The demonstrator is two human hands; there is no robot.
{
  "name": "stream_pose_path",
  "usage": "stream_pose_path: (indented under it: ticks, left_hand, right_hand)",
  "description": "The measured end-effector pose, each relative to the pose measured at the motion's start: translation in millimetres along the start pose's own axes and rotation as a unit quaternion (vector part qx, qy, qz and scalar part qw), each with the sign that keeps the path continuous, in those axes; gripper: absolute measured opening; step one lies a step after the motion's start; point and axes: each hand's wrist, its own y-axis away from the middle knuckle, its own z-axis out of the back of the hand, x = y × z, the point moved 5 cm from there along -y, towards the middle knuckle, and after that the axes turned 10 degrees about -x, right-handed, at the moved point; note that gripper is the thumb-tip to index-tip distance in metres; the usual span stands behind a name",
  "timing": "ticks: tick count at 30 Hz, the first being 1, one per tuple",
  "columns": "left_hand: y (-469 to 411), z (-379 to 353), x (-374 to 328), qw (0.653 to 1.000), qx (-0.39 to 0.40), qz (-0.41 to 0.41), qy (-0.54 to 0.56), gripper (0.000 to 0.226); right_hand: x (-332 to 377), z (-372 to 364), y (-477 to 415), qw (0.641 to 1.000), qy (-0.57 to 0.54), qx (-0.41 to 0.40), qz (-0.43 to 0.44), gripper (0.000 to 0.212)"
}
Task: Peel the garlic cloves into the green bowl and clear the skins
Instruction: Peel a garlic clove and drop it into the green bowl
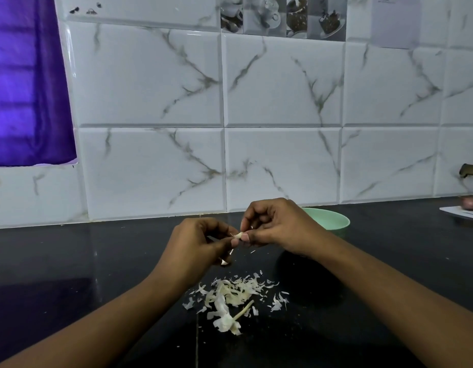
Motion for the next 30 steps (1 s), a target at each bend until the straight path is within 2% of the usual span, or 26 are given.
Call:
stream_pose_path:
  ticks: [4,8,15,20,25,28,30]
  left_hand:
    - [0,4,-5,0.997,-0.022,-0.056,-0.057,0.002]
    - [1,7,-8,0.992,-0.042,-0.082,-0.083,0.004]
    - [1,11,-11,0.984,-0.080,-0.112,-0.116,0.006]
    - [1,12,-11,0.979,-0.096,-0.123,-0.130,0.007]
    - [-1,13,-4,0.985,-0.111,-0.094,-0.092,0.009]
    - [-2,10,4,0.995,-0.091,-0.038,-0.007,0.009]
    - [-3,8,8,0.995,-0.073,0.004,0.066,0.008]
  right_hand:
    - [1,-6,3,0.999,0.024,0.041,-0.006,0.018]
    - [2,-9,5,0.997,0.067,0.049,0.001,0.020]
    - [10,-12,7,0.983,0.170,0.033,0.064,0.025]
    - [10,-12,7,0.978,0.195,0.008,0.078,0.018]
    - [13,-14,8,0.980,0.177,-0.012,0.087,0.024]
    - [14,-14,8,0.978,0.182,-0.018,0.096,0.014]
    - [15,-12,6,0.976,0.192,-0.016,0.098,0.018]
